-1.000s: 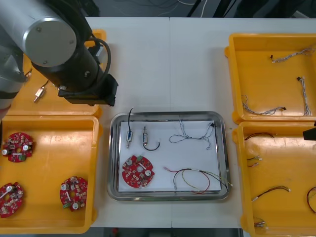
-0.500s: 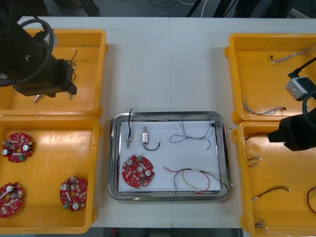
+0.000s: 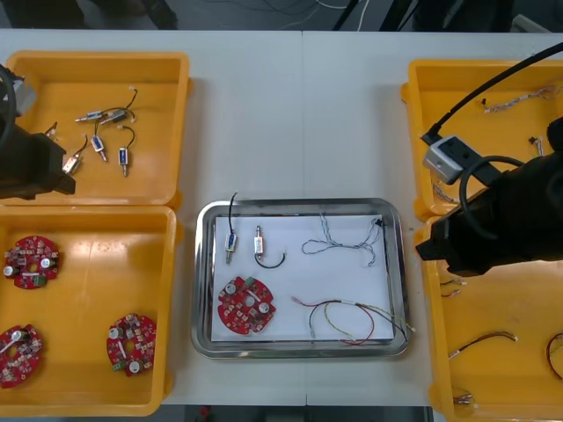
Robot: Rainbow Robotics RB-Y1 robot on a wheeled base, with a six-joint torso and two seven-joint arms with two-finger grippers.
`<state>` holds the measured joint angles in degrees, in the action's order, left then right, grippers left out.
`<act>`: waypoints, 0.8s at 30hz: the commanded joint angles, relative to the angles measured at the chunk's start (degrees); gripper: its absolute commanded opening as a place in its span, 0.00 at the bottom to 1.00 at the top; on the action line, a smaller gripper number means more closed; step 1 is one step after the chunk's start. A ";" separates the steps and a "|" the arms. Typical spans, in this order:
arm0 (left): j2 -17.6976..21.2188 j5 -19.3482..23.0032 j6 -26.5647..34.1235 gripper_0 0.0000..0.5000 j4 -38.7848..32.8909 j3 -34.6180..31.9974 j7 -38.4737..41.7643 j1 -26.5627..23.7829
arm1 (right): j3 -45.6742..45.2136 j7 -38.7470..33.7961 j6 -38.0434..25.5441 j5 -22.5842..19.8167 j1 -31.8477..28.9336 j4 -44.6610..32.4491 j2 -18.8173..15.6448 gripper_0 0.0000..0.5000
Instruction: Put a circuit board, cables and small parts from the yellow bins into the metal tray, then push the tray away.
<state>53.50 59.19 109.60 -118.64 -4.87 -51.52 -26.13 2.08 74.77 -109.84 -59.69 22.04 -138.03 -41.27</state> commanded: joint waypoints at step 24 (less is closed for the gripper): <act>3.54 -0.04 0.40 1.00 -9.24 -9.28 -11.68 17.07 | 32.46 12.15 -0.16 3.18 22.26 1.00 4.09 1.00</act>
<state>54.40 59.47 109.61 -125.93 -12.04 -58.59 -10.70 31.03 82.67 -109.84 -58.22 40.86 -138.13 -39.65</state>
